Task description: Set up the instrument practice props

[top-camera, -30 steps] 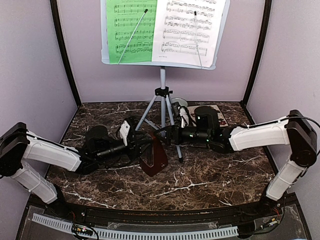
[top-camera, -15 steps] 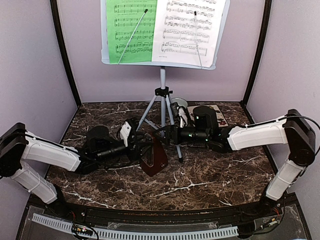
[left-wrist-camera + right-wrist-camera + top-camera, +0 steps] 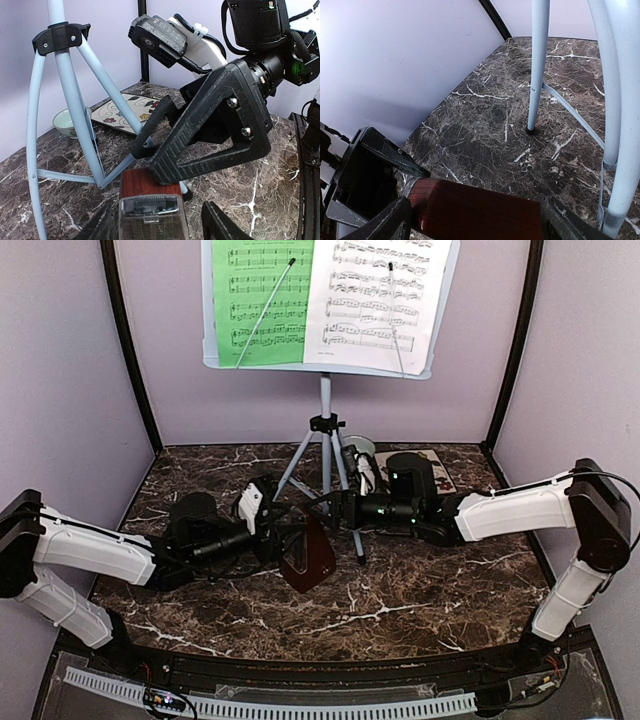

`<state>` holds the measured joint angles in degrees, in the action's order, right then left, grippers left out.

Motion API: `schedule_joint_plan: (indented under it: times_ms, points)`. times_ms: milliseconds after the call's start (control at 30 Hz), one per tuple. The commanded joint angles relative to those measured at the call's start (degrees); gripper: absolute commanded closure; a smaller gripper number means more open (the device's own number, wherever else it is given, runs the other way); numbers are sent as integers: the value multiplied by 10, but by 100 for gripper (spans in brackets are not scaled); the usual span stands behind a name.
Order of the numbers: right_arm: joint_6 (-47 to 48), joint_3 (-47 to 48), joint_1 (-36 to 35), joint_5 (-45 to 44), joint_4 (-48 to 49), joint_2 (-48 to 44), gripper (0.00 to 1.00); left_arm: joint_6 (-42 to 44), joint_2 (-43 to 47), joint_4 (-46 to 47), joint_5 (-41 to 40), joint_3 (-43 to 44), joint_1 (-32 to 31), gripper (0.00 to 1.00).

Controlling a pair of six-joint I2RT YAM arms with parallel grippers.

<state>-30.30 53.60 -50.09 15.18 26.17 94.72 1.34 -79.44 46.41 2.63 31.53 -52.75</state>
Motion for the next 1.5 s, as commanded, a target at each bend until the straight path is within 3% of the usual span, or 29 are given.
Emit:
schedule_joint_plan:
  times_ms: [0, 267, 700, 933, 1467]
  points:
    - [12, -21, 1, -22, -47, 21, 11, 10, -1, -10, -23, 14, -4, 41]
    - [15, -24, 1, -27, -48, 25, 11, 14, -2, -18, -32, 19, -5, 50]
    - [35, -48, 1, -61, -56, 62, 12, 27, -3, -26, -9, 5, -6, 82]
    - [41, -61, 1, -75, -57, 75, 12, 79, 9, -31, 0, -8, -27, 89]
    - [56, -98, 2, -99, -59, 89, 12, 56, 34, 46, -27, -63, -31, 100]
